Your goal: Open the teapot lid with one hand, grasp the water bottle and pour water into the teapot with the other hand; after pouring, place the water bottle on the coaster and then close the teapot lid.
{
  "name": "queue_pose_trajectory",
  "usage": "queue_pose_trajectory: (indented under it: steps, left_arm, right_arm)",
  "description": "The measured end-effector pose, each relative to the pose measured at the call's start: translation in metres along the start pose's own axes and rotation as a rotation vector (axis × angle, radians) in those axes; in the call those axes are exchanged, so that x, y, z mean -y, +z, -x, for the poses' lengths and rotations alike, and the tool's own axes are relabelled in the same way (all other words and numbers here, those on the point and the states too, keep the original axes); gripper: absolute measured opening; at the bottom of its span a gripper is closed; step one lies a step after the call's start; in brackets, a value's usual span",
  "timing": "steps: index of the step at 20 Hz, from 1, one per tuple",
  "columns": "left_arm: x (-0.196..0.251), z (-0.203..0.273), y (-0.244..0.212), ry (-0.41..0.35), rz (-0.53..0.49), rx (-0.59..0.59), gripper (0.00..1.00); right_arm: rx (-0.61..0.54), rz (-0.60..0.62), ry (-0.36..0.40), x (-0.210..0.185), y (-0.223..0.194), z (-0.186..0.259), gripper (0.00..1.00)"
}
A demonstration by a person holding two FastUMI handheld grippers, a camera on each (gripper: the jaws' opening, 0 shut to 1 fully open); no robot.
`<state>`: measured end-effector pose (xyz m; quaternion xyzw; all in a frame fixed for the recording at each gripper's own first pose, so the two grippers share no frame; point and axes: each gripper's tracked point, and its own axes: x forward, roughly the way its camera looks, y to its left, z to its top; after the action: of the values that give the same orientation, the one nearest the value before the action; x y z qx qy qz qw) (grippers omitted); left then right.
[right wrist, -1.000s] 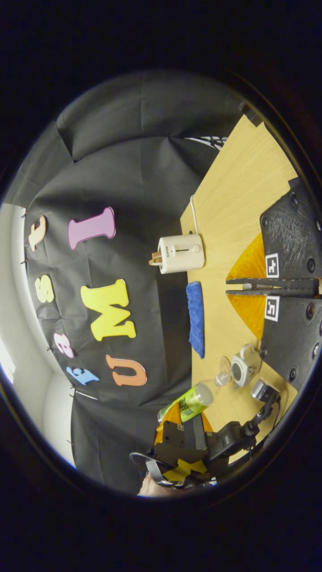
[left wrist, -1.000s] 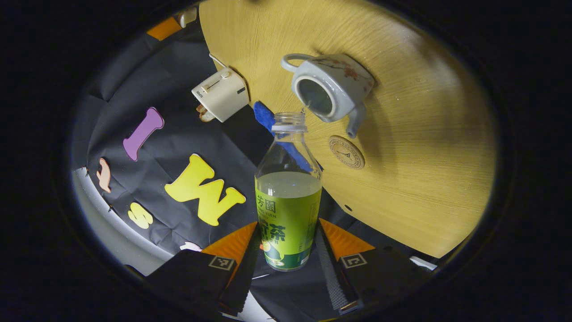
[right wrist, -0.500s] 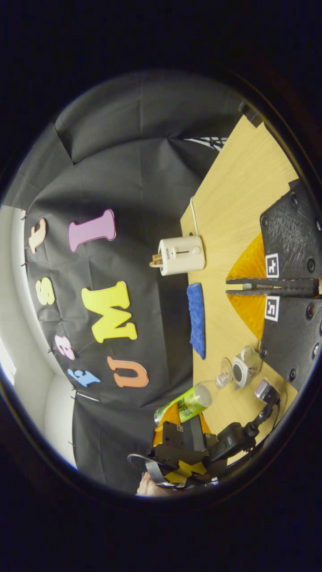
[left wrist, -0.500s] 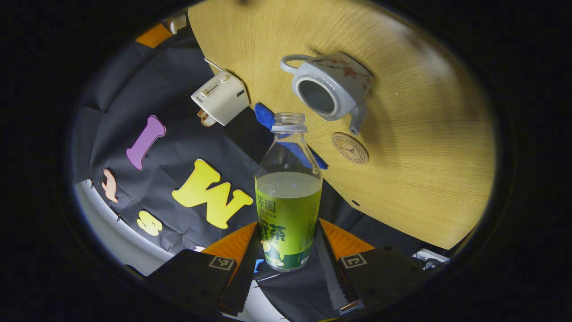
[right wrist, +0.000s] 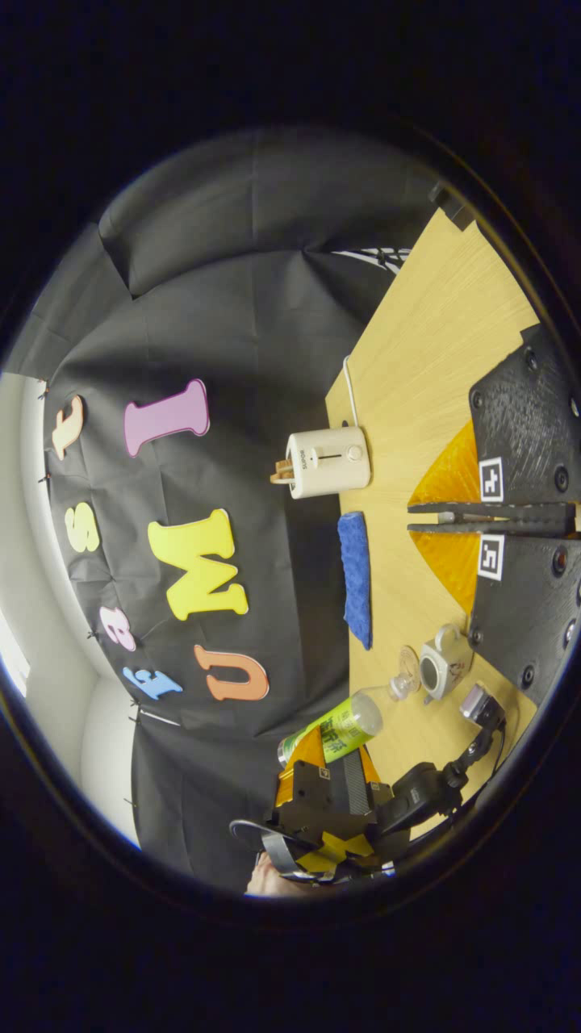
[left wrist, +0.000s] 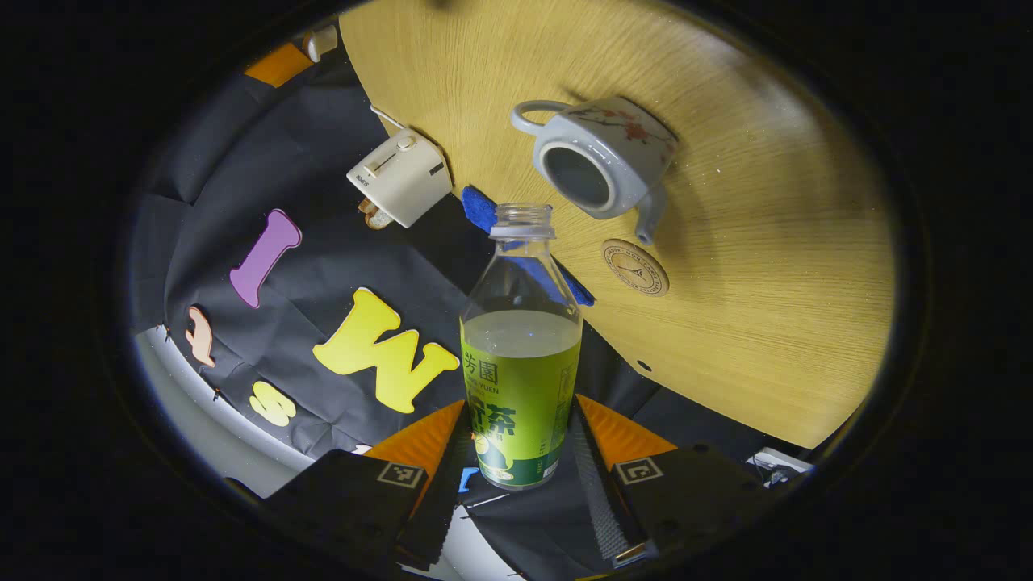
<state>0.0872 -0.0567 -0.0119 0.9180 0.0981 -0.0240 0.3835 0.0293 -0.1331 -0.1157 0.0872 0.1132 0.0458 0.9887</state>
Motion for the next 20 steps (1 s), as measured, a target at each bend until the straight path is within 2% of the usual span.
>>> queue_pose_trajectory:
  steps: [1, 2, 6, 10, 11, 13, 15, 18, 20]
  left_arm:
    - [0.001, 0.000, -0.001, -0.002, 0.006, 0.001, 0.68]
    - [0.000, -0.001, -0.002, -0.001, 0.011, -0.001, 0.71]
    - [0.002, -0.002, -0.004, 0.006, 0.035, 0.005, 0.70]
    - [0.008, -0.004, -0.007, 0.006, 0.099, 0.014, 0.68]
    - [0.011, -0.005, -0.006, 0.004, 0.127, 0.024, 0.71]
    - [0.015, -0.006, -0.005, 0.004, 0.186, 0.038, 0.67]
    - [0.020, -0.005, -0.003, 0.010, 0.276, 0.064, 0.70]
    - [0.041, -0.004, 0.002, -0.049, 0.449, 0.101, 0.71]
    - [0.047, -0.003, 0.004, -0.061, 0.516, 0.111, 0.71]
  right_arm:
    - [0.000, 0.001, -0.001, -0.001, 0.001, 0.000, 0.00]
    - [0.000, 0.002, 0.000, -0.002, 0.000, 0.000, 0.00]
    - [0.000, 0.011, -0.002, -0.005, 0.002, 0.001, 0.00]
    - [0.007, 0.020, -0.006, -0.009, 0.007, 0.002, 0.00]
    - [0.011, 0.023, -0.009, -0.009, 0.009, 0.003, 0.00]
    - [0.014, 0.030, -0.013, -0.011, 0.012, 0.003, 0.00]
    - [0.018, 0.041, -0.017, -0.013, 0.016, 0.005, 0.00]
    - [0.023, 0.054, -0.020, -0.018, 0.022, 0.006, 0.00]
    - [0.023, 0.059, -0.019, -0.023, 0.024, 0.006, 0.00]
